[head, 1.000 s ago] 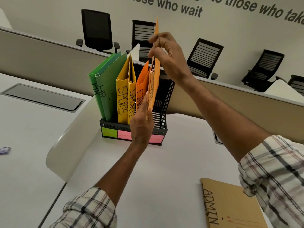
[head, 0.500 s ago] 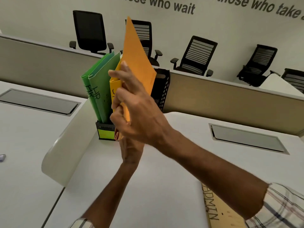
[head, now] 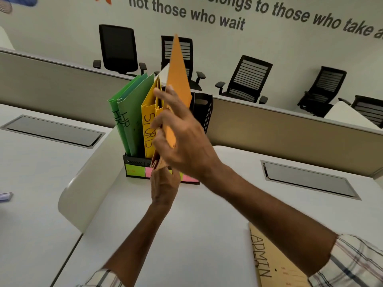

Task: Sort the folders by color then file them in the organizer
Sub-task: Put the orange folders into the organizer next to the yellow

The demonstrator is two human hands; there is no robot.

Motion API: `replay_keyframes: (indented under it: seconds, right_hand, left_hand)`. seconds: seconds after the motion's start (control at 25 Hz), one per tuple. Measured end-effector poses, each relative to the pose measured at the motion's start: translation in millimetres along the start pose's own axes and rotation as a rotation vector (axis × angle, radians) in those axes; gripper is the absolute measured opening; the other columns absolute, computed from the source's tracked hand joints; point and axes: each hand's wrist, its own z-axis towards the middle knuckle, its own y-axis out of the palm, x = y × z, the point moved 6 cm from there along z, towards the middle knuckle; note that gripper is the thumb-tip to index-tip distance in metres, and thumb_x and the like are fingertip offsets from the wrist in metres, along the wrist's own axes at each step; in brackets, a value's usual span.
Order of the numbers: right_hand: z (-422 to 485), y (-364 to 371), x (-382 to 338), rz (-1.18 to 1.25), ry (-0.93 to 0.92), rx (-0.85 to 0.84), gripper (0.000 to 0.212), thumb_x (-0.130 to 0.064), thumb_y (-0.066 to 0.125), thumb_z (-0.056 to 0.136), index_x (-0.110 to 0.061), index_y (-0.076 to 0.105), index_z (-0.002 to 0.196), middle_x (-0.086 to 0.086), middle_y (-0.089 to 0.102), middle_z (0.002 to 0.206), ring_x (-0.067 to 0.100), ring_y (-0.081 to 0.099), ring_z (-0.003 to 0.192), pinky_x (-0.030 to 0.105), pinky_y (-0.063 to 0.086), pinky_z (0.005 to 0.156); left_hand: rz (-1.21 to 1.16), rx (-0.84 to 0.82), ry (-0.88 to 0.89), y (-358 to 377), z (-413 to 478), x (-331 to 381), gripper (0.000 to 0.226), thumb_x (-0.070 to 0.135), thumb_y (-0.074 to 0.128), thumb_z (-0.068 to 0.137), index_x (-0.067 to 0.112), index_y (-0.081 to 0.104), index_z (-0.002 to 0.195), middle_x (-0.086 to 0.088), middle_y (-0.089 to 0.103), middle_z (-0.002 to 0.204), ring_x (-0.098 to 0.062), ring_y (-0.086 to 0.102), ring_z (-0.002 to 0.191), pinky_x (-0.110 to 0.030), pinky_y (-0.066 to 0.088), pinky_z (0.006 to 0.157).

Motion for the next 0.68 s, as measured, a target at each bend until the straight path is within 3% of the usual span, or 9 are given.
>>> replay_keyframes:
  seconds: [0.08,0.16,0.24,0.36,0.52,0.68]
  right_hand:
    - [14,-8,24,0.012,0.079,-0.002,0.03,-0.018,0.048,0.099,-0.007,0.063,0.123,0.011,0.022,0.165,0.024,0.008,0.156,0.026,0.018,0.123]
    - [31,-15,50,-0.011,0.141,-0.05,0.043,-0.021,0.039,0.105,-0.008,0.048,0.145,0.008,0.01,0.169,0.022,0.005,0.156,0.044,0.022,0.125]
    - [50,-21,72,-0.016,0.17,-0.129,0.05,-0.026,0.033,0.109,-0.01,0.029,0.156,0.005,0.001,0.169,0.021,0.001,0.156,0.05,0.018,0.125]
    - [72,-22,99,-0.021,0.212,-0.245,0.057,-0.033,0.031,0.11,-0.011,0.015,0.159,0.004,-0.006,0.169,0.019,-0.003,0.156,0.047,0.011,0.127]
    - [88,-14,128,-0.036,0.261,-0.325,0.06,-0.037,0.029,0.109,-0.011,0.011,0.16,0.005,-0.007,0.169,0.018,-0.001,0.156,0.036,0.01,0.124]
    - [94,-2,153,-0.025,0.321,-0.364,0.06,-0.039,0.028,0.109,-0.011,0.011,0.16,0.005,-0.004,0.169,0.018,0.0,0.156,0.023,0.006,0.119]
  left_hand:
    - [0.05,-0.03,0.068,3,8,11,0.033,-0.004,0.068,0.091,-0.01,0.054,0.12,-0.029,0.068,0.097,-0.041,0.069,0.08,-0.043,0.058,0.062]
    - [0.078,-0.027,0.125,5,21,22,0.048,0.001,0.065,0.095,0.002,0.038,0.135,-0.03,0.067,0.113,-0.041,0.071,0.089,-0.045,0.062,0.066]
    - [0.101,-0.016,0.156,7,32,28,0.054,0.004,0.062,0.097,0.014,0.03,0.14,-0.028,0.065,0.122,-0.04,0.072,0.092,-0.046,0.064,0.066]
    - [0.126,-0.034,0.206,13,42,28,0.071,0.005,0.06,0.098,0.018,0.019,0.154,-0.024,0.063,0.13,-0.033,0.073,0.091,-0.042,0.064,0.065]
    - [0.127,-0.063,0.221,20,52,22,0.091,-0.001,0.062,0.097,0.023,0.003,0.162,-0.022,0.058,0.135,-0.021,0.068,0.076,-0.038,0.063,0.06]
    - [0.172,-0.097,0.27,30,55,14,0.101,-0.004,0.058,0.098,0.033,-0.014,0.16,-0.012,0.035,0.162,-0.018,0.061,0.067,-0.031,0.058,0.053]
